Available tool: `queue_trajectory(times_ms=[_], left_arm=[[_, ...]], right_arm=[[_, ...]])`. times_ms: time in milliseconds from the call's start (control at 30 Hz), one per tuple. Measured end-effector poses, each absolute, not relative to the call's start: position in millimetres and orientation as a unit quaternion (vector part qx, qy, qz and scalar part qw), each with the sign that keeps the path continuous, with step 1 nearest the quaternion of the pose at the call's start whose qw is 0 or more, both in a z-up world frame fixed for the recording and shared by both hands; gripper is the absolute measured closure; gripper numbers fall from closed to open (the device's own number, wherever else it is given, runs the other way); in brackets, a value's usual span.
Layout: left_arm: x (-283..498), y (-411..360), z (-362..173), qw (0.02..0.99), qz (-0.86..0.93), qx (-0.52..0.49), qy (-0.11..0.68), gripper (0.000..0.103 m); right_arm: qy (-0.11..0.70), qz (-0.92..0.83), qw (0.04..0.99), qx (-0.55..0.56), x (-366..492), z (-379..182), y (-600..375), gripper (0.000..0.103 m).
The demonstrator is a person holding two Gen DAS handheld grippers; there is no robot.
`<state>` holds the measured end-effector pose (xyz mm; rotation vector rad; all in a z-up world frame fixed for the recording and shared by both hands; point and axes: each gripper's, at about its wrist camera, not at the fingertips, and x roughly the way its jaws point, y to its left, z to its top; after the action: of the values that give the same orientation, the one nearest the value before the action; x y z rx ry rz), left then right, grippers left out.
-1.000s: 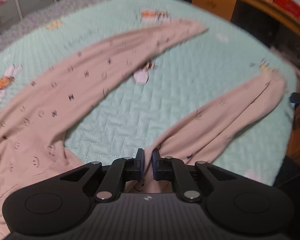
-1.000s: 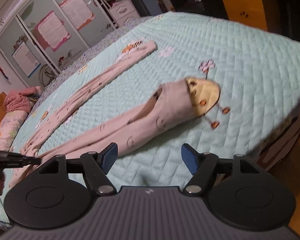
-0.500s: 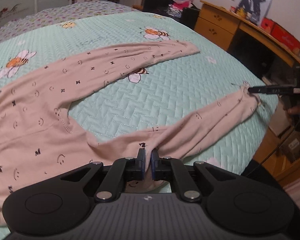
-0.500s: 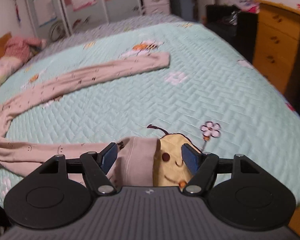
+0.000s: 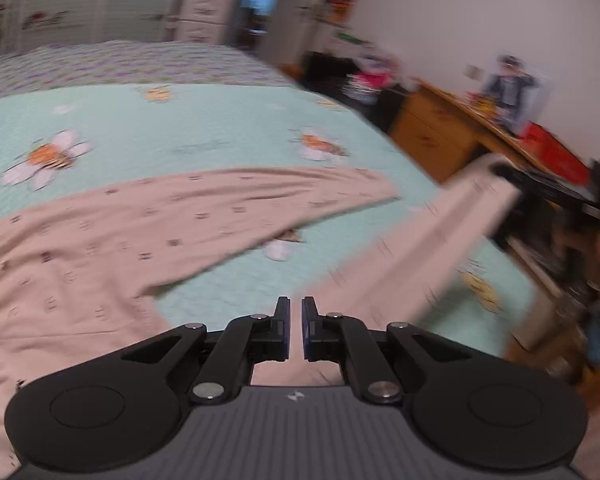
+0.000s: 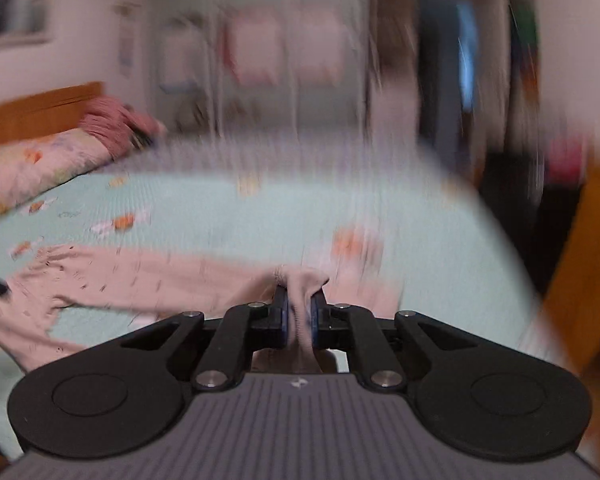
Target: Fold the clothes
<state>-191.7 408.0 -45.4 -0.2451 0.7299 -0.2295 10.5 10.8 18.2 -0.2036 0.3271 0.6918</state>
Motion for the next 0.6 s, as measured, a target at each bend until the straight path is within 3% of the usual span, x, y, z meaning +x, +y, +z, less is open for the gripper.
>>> queue_trajectory(times_ms=[67,133,233,300,400,500,600], left_arm=[[-199,396,-58,0.906,-0.133,-0.102,0.390,0.098],[-209,389,-77,0.893,-0.141,-0.103,0.415,0.098],[-219,389,-100,0.886,-0.117,-0.114,0.435,0.098],[-219,393,-107,0.887,-0.091,-0.120,0.437,0.097],[-214,398,-101,0.899,-0.063,-0.104,0.420,0.093],[-198,392,-88,0.911,-0.061,-0.059,0.403,0.075],[-180,379,-87,0.910,-0.078,-0.010,0.407,0.070]], right_arm=[[0.174,0.326,0.921,-0.123,2,3,-4,0.079],[0.234,0.313,0.914,-0.113,-4,-30,-25,0.076],[0.325,0.269,0.905,-0.061,-17,-84,-59,0.062],[0.359,0.235,0.903,-0.013,-29,-109,-79,0.062],[0.352,0.213,0.909,0.060,-47,-118,-96,0.058],[0.328,0.211,0.917,0.082,-51,-108,-91,0.046],[0.319,0.226,0.917,0.074,-47,-98,-80,0.044]])
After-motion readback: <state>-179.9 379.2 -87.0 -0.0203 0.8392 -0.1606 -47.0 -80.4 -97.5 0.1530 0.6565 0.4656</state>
